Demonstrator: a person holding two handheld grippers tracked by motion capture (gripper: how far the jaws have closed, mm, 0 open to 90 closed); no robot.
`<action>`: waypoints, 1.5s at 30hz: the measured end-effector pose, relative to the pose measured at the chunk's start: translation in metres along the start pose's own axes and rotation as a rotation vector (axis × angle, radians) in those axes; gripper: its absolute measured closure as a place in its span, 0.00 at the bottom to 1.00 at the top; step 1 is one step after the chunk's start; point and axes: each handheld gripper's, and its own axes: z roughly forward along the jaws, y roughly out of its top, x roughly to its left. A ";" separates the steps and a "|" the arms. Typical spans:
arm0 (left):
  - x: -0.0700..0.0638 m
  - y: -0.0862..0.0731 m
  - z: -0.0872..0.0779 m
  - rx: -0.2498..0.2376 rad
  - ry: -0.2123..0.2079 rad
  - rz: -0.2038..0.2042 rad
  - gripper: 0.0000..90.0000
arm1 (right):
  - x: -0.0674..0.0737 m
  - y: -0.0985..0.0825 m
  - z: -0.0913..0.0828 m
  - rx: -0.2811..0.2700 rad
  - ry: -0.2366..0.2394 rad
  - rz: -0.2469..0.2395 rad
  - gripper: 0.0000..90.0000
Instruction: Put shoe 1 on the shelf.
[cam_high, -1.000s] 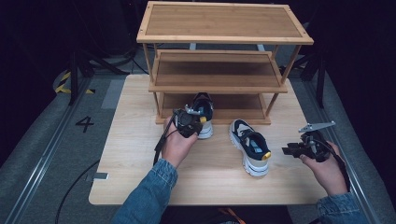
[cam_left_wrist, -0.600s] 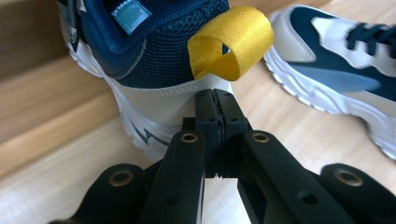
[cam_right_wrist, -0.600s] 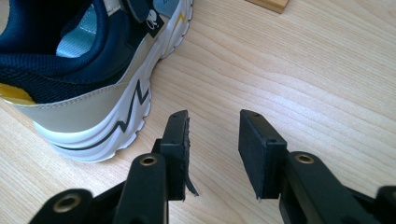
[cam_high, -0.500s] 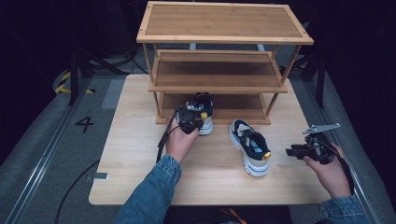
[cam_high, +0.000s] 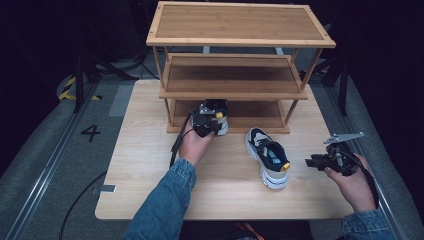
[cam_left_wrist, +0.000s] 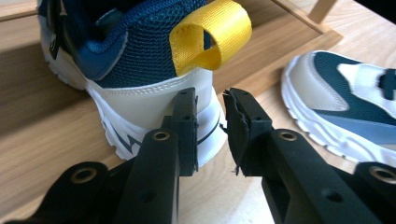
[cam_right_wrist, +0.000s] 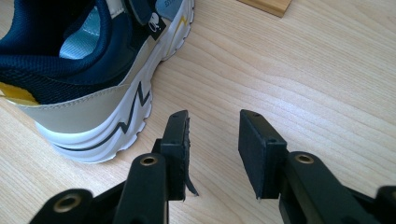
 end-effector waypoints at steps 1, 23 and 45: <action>0.001 0.001 0.001 -0.003 -0.004 -0.009 0.81 | 0.001 0.000 0.000 0.001 0.002 0.005 0.72; -0.005 0.010 0.007 0.054 -0.017 0.034 0.62 | 0.002 0.003 0.000 -0.005 0.005 -0.008 0.71; -0.016 0.003 -0.077 0.152 0.010 0.078 0.30 | 0.013 0.021 -0.012 -0.042 0.015 -0.056 0.68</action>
